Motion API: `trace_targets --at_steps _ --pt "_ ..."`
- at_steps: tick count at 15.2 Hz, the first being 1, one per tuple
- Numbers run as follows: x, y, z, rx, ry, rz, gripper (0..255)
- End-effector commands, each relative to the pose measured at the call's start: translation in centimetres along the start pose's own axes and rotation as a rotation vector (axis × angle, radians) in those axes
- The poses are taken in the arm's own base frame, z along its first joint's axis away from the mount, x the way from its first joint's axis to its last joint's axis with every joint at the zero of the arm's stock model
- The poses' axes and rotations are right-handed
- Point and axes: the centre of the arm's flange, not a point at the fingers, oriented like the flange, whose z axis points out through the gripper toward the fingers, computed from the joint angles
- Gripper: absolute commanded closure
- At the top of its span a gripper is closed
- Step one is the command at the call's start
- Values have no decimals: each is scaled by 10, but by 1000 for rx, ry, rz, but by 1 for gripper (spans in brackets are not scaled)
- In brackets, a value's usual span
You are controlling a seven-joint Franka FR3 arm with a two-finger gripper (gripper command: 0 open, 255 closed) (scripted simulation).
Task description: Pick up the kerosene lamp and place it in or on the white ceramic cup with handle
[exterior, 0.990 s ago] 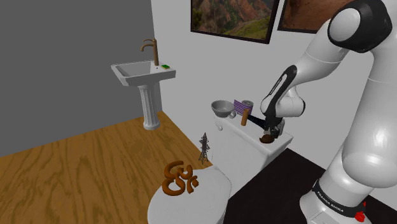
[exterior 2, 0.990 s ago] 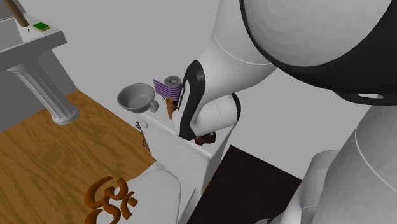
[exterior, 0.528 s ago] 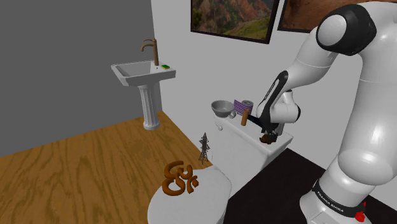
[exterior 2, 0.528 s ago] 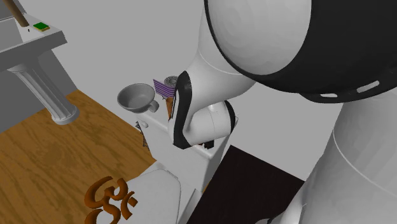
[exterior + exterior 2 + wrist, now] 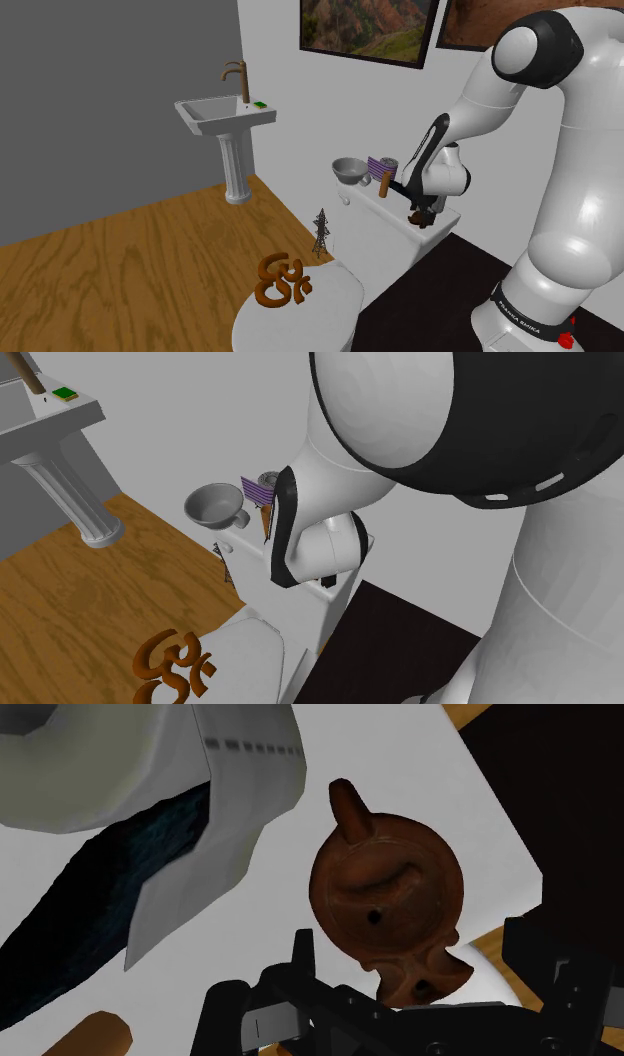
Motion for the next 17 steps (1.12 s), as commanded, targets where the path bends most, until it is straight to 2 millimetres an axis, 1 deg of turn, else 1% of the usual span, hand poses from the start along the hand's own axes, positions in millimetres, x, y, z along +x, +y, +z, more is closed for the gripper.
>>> trace_targets --at_steps 1,2,11,17 --pt "0 0 0 0 0 0 0" --pt "0 0 0 0 0 0 255" --pt "0 0 0 0 0 0 255" --pt "-1 4 -31 0 0 0 255"
